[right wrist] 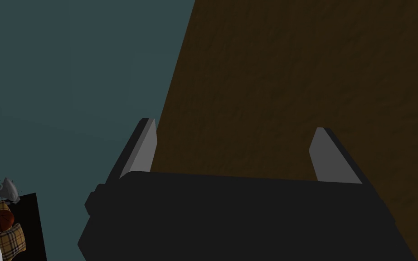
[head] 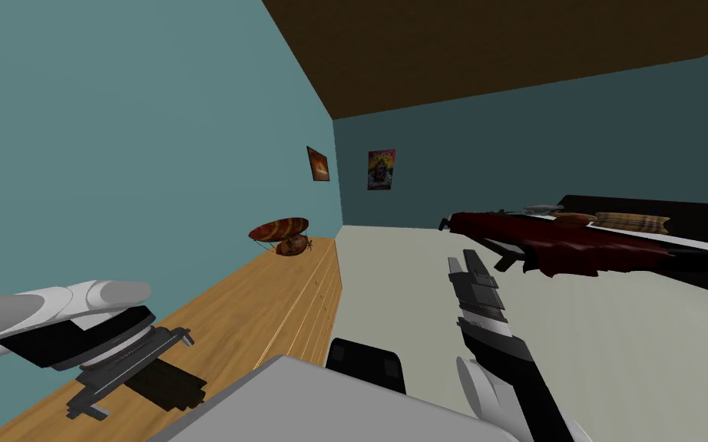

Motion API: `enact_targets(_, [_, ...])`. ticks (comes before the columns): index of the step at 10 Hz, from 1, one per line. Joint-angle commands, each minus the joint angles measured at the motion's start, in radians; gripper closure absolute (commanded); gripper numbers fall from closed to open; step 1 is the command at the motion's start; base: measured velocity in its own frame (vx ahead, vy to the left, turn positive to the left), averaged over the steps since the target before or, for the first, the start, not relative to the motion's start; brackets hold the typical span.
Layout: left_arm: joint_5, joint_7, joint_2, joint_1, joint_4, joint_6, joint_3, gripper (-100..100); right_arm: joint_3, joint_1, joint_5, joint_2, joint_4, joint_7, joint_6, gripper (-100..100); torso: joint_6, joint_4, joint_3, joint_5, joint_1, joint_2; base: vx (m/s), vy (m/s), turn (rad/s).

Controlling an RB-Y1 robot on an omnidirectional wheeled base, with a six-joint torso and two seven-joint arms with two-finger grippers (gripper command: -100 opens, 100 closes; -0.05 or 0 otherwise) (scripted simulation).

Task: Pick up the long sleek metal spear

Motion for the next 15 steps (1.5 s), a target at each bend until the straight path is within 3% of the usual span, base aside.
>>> enact_targets(1, [-0.033,-0.021,0.031,0.031,0.019,0.001,-0.032,-100,0.000,0.000,0.000,0.000,0.000,0.000,0.000,0,0.000,0.000,0.000,0.000,0.000,0.000,0.008,0.080,-0.192])
enact_targets(2, [-0.004,-0.021,0.031,0.031,0.019,0.001,-0.032,-100,0.000,0.000,0.000,0.000,0.000,0.000,0.000,0,0.000,0.000,0.000,0.000,0.002,0.000,0.010,0.072,-0.107])
enact_targets(4, [-0.043,-0.025,0.039,0.040,0.025,-0.001,-0.041,-100,0.000,0.000,0.000,0.000,0.000,0.000,0.000,0,-0.001,0.000,0.000,0.000,-0.001,0.000,0.005,0.022,-0.026])
enact_targets(6, [-0.029,-0.033,0.043,0.046,0.026,0.003,-0.040,-100,0.000,0.000,0.000,0.000,0.000,0.000,0.000,0,-0.001,0.000,0.000,-0.001,-0.003,0.001,0.001,0.006,-0.020])
enact_targets(7, [-0.031,-0.032,0.042,0.046,0.026,0.002,-0.040,0,0.000,0.000,0.000,0.000,0.000,0.000,0.000,0,-0.001,0.000,0.001,-0.001,-0.004,0.001,0.000,0.000,0.000])
enact_targets(8, [-0.026,-0.024,0.051,0.061,-0.004,0.039,-0.041,-100,0.000,0.000,0.000,0.000,0.000,0.000,0.000,0,-0.001,0.000,0.001,-0.001,-0.004,0.001,0.002,0.017,0.032])
enact_targets(12, [-0.018,-0.010,0.069,0.092,-0.063,0.113,-0.042,-100,0.000,0.000,0.000,0.000,0.000,0.000,0.000,0,-0.001,0.000,0.001,0.000,-0.002,0.001,0.000,0.029,0.018])
enact_targets(13, [-0.007,-0.019,0.071,0.097,-0.051,0.101,-0.039,-100,0.000,0.000,0.000,0.000,0.000,0.000,0.000,0,-0.001,0.000,0.000,0.000,-0.002,0.001,0.001,0.012,0.002])
enact_targets(14, [-0.006,-0.019,0.072,0.099,-0.053,0.107,-0.039,100,0.000,0.000,0.000,0.000,0.000,0.000,0.000,0,-0.001,0.000,0.001,-0.001,-0.003,0.001,0.000,0.000,0.000])
enact_targets(15, [-0.006,-0.019,0.072,0.099,-0.053,0.106,-0.039,100,0.000,0.000,0.000,0.000,0.000,0.000,0.000,0,-0.001,0.000,0.001,-0.001,-0.004,0.001,0.000,0.000,0.000])
